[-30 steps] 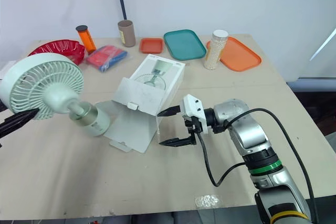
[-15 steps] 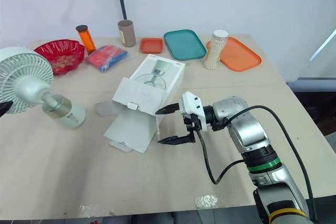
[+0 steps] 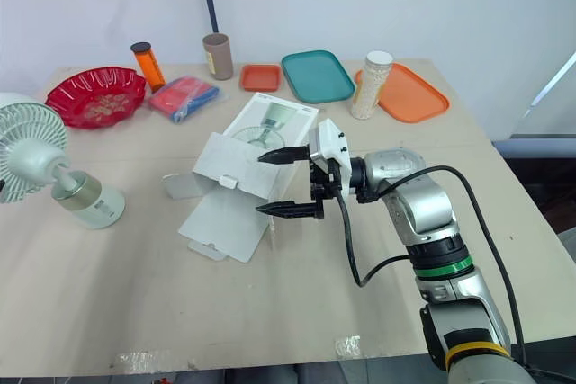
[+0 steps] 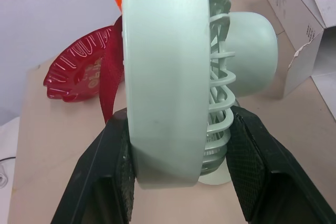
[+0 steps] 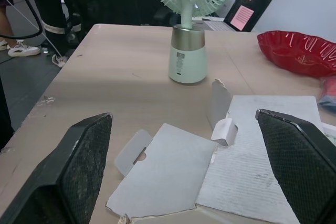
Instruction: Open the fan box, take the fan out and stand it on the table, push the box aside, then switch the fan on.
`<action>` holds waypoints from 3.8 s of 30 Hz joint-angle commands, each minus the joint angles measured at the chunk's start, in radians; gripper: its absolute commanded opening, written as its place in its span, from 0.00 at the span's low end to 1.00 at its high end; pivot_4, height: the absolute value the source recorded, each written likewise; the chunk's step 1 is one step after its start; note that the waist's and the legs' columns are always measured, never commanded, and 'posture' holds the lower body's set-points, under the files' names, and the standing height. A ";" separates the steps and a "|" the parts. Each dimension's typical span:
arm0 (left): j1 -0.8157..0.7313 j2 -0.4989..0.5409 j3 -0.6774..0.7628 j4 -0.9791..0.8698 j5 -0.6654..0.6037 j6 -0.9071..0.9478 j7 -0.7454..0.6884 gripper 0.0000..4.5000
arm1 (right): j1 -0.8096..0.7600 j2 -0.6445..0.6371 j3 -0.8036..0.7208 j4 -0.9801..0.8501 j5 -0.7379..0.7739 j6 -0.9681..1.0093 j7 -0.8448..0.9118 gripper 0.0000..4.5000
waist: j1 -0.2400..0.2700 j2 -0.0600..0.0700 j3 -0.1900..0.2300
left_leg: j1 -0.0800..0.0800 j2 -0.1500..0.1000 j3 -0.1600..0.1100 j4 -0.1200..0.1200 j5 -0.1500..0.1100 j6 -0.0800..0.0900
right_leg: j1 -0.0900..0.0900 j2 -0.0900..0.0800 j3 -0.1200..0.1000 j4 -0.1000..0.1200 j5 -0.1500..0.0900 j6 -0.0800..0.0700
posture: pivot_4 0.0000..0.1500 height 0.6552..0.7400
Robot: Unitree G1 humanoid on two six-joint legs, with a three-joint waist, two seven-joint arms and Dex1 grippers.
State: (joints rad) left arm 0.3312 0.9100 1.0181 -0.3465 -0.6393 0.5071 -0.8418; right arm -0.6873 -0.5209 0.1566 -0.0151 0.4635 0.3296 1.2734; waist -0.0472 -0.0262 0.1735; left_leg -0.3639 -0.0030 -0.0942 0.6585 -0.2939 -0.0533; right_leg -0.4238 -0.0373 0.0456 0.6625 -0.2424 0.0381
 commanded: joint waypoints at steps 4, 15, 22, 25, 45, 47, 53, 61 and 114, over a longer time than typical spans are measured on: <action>-0.023 0.028 0.137 0.030 -0.038 0.061 -0.004 0.42 | -0.034 0.017 -0.022 -0.009 0.008 0.001 -0.026 1.00 | 0.000 0.000 0.000 | 0.000 0.000 0.000 0.000 0.000 0.000 | 0.000 0.000 0.000 0.000 0.000 0.000 | 1.00 1.00; 0.022 0.000 0.085 0.069 0.030 0.024 -0.058 0.42 | -0.035 0.038 -0.008 -0.001 -0.007 0.003 -0.044 1.00 | 0.000 0.000 0.000 | 0.000 0.000 0.000 0.000 0.000 0.000 | 0.000 0.000 0.000 0.000 0.000 0.000 | 1.00 1.00; 0.026 0.001 0.043 0.123 0.069 -0.035 -0.104 0.42 | -0.023 0.031 -0.008 -0.014 -0.014 0.004 -0.040 1.00 | 0.000 0.000 0.000 | 0.000 0.000 0.001 0.000 0.000 0.000 | 0.000 -0.001 0.000 0.000 0.000 0.000 | 1.00 1.00; 0.036 0.004 0.030 0.145 0.079 -0.018 -0.100 0.42 | -0.019 0.029 -0.005 -0.017 -0.018 0.002 -0.040 1.00 | 0.000 0.000 0.000 | 0.001 0.000 0.001 0.000 0.000 0.000 | 0.000 -0.001 0.000 0.000 0.000 0.000 | 1.00 1.00; -0.027 0.027 0.021 0.272 0.103 -0.106 -0.143 0.99 | 0.002 0.033 0.004 -0.016 -0.038 -0.018 -0.029 1.00 | 0.000 0.000 0.000 | 0.002 0.000 0.002 -0.002 0.000 0.000 | 0.000 -0.001 0.000 0.001 0.000 -0.001 | 1.00 1.00; -0.039 0.025 0.027 0.281 0.097 -0.122 -0.147 0.99 | 0.001 0.033 0.005 -0.012 -0.041 -0.023 -0.027 1.00 | 0.000 0.000 0.000 | 0.002 0.000 0.002 -0.002 0.000 0.000 | 0.000 -0.001 -0.001 0.001 0.000 -0.001 | 1.00 1.00; -0.089 0.018 0.090 0.285 0.049 -0.150 -0.136 0.99 | -0.004 0.036 0.007 -0.007 -0.041 -0.030 -0.019 1.00 | 0.000 0.000 0.000 | 0.002 0.000 0.002 -0.002 0.000 0.000 | 0.000 -0.001 -0.001 0.001 0.000 -0.001 | 1.00 1.00; -0.190 0.040 0.214 0.153 -0.168 0.008 -0.036 0.99 | -0.011 0.031 0.006 0.006 -0.040 -0.034 -0.001 1.00 | -0.001 0.000 0.000 | 0.002 0.001 0.002 -0.002 0.000 -0.001 | 0.000 -0.002 -0.002 0.001 0.000 -0.001 | 1.00 1.00; -0.310 -0.196 -0.747 -0.100 0.021 -0.082 0.123 0.99 | 0.074 0.156 -0.023 -0.477 0.009 1.026 -0.876 1.00 | 0.000 0.001 0.000 | 0.003 0.000 0.002 -0.002 0.000 -0.002 | 0.000 0.001 0.002 0.001 -0.001 -0.001 | 1.00 1.00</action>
State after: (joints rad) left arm 0.0217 0.7190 0.2721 -0.4401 -0.6295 0.4465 -0.7223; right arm -0.5994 -0.3754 0.1230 -0.4869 0.4885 1.3555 0.4271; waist -0.0474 -0.0254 0.1731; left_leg -0.3612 -0.0033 -0.0924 0.6567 -0.2939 -0.0555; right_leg -0.4233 -0.0366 0.0473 0.6639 -0.2434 0.0374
